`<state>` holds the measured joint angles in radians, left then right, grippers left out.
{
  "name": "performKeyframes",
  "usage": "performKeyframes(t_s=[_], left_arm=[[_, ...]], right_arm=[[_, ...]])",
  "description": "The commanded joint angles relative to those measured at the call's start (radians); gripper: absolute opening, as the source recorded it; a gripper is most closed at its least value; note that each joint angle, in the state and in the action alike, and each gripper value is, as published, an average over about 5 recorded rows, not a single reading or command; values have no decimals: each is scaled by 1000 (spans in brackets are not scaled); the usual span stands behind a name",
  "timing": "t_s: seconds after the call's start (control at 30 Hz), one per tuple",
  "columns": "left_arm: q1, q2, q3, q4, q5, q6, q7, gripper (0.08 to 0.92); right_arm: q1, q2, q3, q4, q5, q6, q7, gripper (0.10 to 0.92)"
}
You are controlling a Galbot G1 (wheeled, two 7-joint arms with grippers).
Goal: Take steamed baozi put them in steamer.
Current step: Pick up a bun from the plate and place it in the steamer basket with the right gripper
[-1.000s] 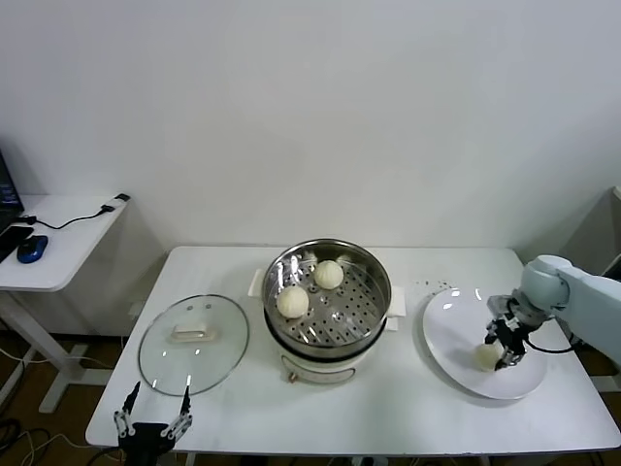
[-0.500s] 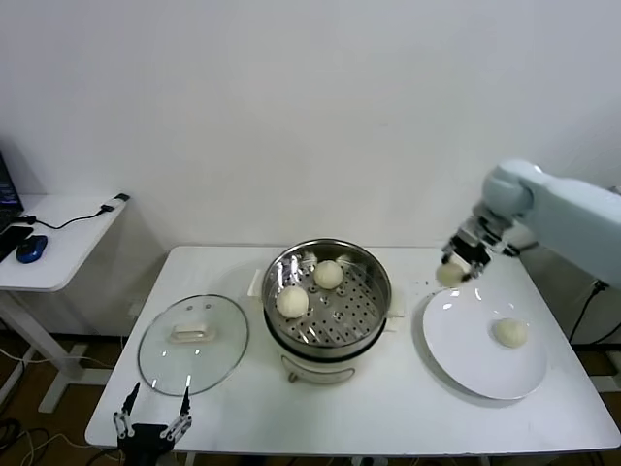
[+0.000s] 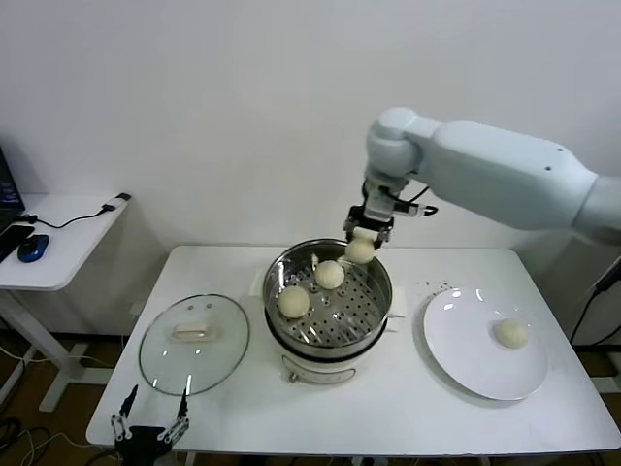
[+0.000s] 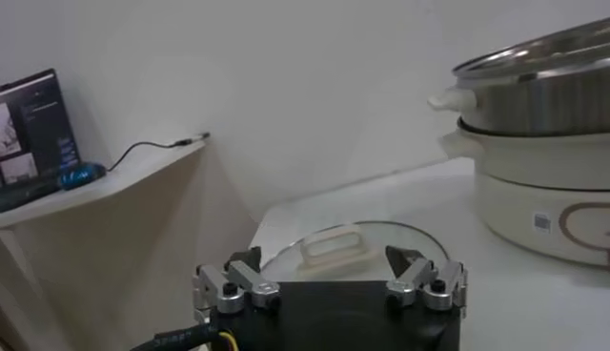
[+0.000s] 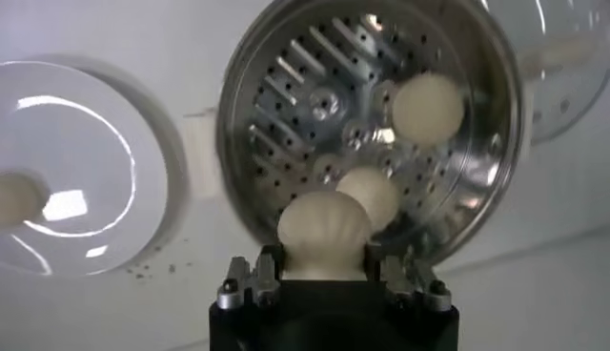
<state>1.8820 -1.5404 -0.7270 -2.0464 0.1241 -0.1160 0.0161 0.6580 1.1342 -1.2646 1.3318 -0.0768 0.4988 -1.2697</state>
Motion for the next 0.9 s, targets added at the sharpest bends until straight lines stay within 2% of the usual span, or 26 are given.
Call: performKeyframes(t_s=[0.03,0.9], left_arm=[[-2,5,-6,8,-14,0,2,823],[-11,3,-6,43,-16,-4,2,823]], right_arm=[[-105,122,-22,55,-46,41,-5,560],[-173,122,-68,74,-41,27,0,579]])
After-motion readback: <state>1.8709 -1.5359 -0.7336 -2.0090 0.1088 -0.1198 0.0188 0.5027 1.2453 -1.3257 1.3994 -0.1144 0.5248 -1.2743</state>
